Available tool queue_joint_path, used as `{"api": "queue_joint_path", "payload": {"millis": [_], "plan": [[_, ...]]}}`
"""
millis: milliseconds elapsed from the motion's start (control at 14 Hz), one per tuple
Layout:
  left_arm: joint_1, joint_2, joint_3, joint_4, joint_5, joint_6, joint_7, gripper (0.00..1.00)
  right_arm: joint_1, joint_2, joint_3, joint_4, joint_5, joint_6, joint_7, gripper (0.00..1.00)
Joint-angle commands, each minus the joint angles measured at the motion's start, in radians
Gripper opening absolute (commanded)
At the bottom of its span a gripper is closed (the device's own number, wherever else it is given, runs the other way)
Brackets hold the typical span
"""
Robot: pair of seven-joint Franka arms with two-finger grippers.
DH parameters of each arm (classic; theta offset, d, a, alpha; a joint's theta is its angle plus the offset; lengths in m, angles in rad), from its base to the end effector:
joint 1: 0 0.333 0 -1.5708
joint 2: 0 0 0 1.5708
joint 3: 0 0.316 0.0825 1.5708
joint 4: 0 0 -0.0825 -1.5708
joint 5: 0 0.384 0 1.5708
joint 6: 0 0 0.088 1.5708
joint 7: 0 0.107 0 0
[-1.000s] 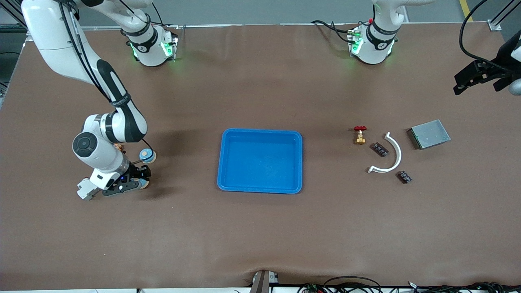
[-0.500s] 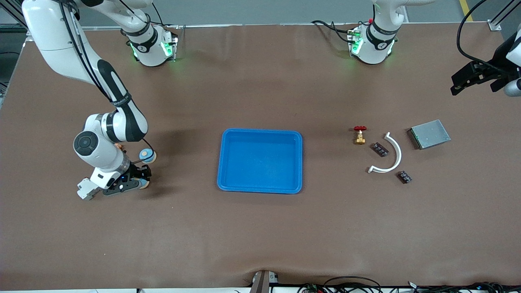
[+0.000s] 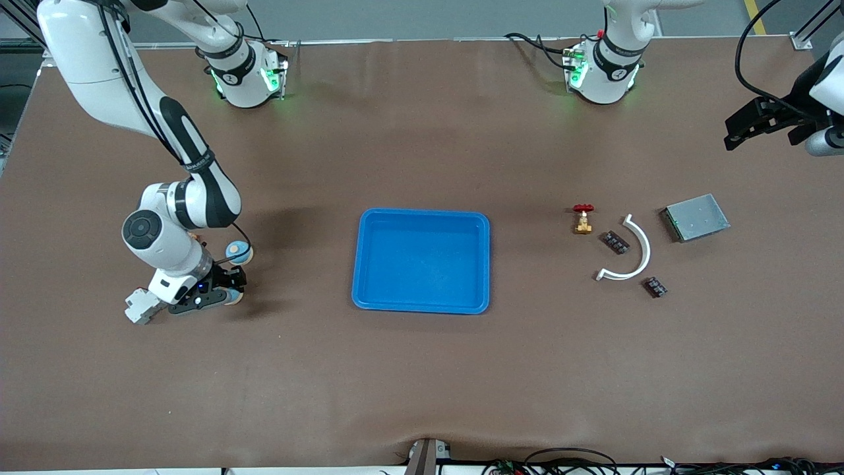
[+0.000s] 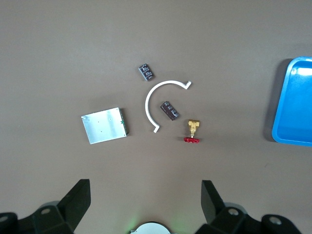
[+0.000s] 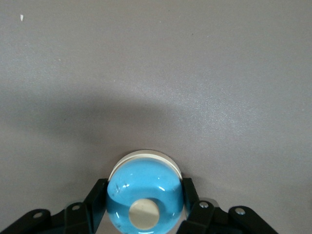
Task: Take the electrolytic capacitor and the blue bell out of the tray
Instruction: 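Lower the bell beside the first bell and open the right gripper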
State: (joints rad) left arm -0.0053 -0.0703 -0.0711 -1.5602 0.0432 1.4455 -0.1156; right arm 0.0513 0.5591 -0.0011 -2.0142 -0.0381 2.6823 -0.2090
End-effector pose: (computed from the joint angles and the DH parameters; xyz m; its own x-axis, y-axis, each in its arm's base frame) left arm 0.5181 -0.0361 0.6565 0.9982 0.0449 -0.0386 0.0428 -0.9977 -0.0528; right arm 0.6120 0.0320 0.1811 0.9519 0.2891 0.1017 0.2861 -0.9572 0.0431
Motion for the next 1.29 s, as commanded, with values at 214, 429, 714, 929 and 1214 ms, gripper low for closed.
{"api": "queue_joint_path", "payload": {"millis": [214,429,714,929,1214], "plan": [[0.004,-0.008,0.002,-0.004,-0.016,-0.013,0.013,1.00,-0.021,-0.033,0.019,-0.032,-0.002,0.008,0.002,1.00],[0.004,-0.008,0.002,-0.008,-0.016,-0.016,0.014,1.00,-0.019,-0.034,0.019,-0.031,-0.002,0.005,0.002,1.00],[0.002,0.000,0.002,-0.006,-0.016,-0.024,0.005,1.00,-0.013,-0.050,0.019,-0.012,-0.002,-0.016,-0.004,1.00],[0.002,0.000,0.002,-0.004,-0.016,-0.024,0.004,1.00,-0.013,-0.085,0.019,0.060,-0.002,-0.171,-0.006,1.00],[0.002,-0.002,0.001,-0.004,-0.016,-0.024,0.001,1.00,-0.018,-0.137,0.019,0.150,0.003,-0.410,0.007,1.00]]}}
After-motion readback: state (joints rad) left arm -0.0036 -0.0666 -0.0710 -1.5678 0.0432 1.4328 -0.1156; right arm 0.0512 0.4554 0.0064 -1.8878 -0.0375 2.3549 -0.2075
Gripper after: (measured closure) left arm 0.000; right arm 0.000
